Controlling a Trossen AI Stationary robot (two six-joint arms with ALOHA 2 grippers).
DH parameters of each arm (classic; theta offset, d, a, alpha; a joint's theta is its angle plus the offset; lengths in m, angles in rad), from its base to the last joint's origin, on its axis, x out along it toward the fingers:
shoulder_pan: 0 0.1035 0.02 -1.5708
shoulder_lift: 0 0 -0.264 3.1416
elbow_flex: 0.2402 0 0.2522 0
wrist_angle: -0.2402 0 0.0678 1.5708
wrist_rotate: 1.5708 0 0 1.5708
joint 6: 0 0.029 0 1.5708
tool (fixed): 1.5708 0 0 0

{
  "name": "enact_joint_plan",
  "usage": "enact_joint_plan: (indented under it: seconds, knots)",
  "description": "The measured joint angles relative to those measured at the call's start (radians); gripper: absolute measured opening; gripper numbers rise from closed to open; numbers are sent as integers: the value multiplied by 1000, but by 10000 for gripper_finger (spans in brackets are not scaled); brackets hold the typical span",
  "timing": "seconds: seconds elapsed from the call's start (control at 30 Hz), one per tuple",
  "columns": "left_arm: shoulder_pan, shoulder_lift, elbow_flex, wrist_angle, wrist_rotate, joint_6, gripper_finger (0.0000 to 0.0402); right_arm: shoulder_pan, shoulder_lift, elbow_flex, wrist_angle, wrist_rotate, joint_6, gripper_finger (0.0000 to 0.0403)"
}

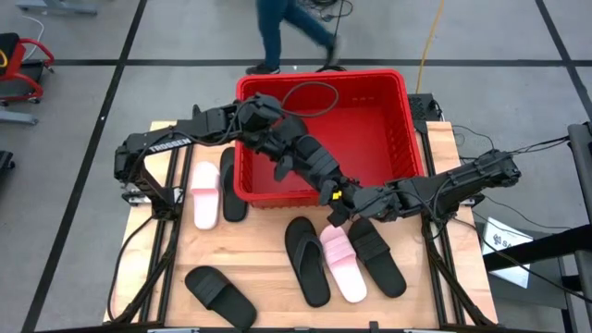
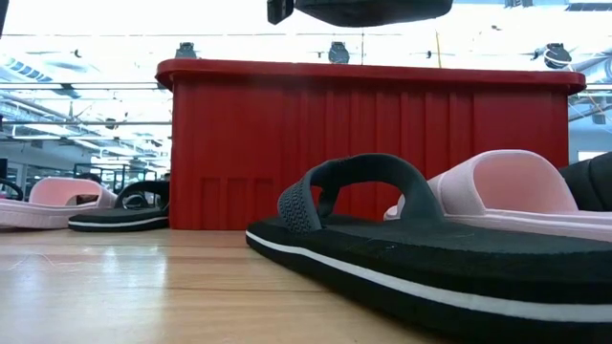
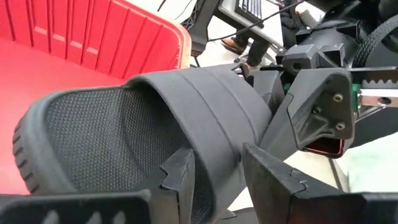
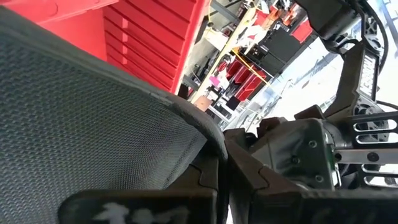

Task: Pick and place slides into bin
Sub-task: Put the right black slide into the red bin

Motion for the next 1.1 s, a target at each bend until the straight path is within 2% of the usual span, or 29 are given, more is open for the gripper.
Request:
enact_joint_plan:
  seconds: [0.27,0.63,0.83,1.1]
  knots:
    - [-10,-1,0,1,-11,31,10,-2,0,0,-3,-5,0,0]
    - [-10,-1,0,3,-13,39,2,-4,0,0,-2,-4,3,24]
    - [-7,-1,0,3,-11,28,1,-4,1,0,-1,0,4,22]
    - [3,-1,0,3,-5,21,1,-5,1,0,-6,5,86,39]
